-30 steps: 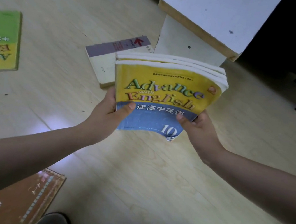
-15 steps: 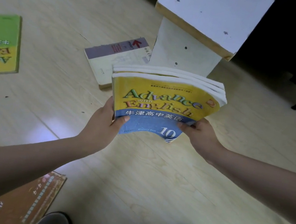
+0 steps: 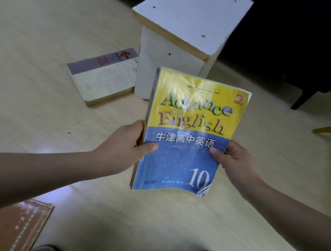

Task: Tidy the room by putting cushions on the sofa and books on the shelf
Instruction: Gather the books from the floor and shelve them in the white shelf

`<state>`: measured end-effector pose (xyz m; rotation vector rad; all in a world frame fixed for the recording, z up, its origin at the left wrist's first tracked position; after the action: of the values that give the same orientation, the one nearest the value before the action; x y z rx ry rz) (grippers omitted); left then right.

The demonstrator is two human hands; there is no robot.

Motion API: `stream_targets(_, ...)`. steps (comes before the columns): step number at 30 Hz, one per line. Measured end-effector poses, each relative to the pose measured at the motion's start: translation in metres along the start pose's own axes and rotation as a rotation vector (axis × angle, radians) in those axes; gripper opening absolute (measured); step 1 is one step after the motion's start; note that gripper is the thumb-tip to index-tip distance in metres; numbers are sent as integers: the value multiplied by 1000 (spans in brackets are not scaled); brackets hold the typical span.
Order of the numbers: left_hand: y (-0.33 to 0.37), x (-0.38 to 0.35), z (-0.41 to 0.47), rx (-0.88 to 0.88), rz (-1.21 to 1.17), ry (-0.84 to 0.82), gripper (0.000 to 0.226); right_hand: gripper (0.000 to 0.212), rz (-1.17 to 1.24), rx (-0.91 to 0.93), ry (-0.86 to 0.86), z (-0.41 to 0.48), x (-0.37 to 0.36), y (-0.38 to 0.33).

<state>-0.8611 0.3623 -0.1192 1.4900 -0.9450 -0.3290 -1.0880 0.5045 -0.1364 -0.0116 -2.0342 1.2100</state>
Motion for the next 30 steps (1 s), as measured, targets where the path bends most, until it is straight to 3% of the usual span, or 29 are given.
stream_targets(8, 77, -36, 30, -123, 268, -224, 30, 13, 122, -135, 245, -21, 43, 29)
stream_targets(11, 107, -53, 53, -156, 364, -211, 32, 4, 153, -143, 294, -10, 67, 32)
stream_targets(17, 151, -96, 95, -186, 342, -214, 29, 13, 198, -163, 412, 7, 137, 37)
stream_targets(22, 196, -153, 119, -246, 349, -222, 31, 8, 184, -231, 579, 15, 186, 55)
stream_targets(26, 228, -194, 132, -305, 412, -277, 18, 22, 245, -402, 651, 22, 213, 72)
stream_targets(30, 249, -212, 141, -317, 360, -344, 22, 33, 310, -482, 733, 28, 227, 76)
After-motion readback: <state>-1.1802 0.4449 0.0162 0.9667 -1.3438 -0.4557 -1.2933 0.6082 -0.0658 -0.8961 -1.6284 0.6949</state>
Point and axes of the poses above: each hand's wrist, its own z-axis towards the middle knuckle, its own x-axis out of the back of the hand, y = z × x, the point moved 1 cm from there along z, towards the middle knuckle, and after that the axes turned 15 degrees about -z, right-handed, at the moved point
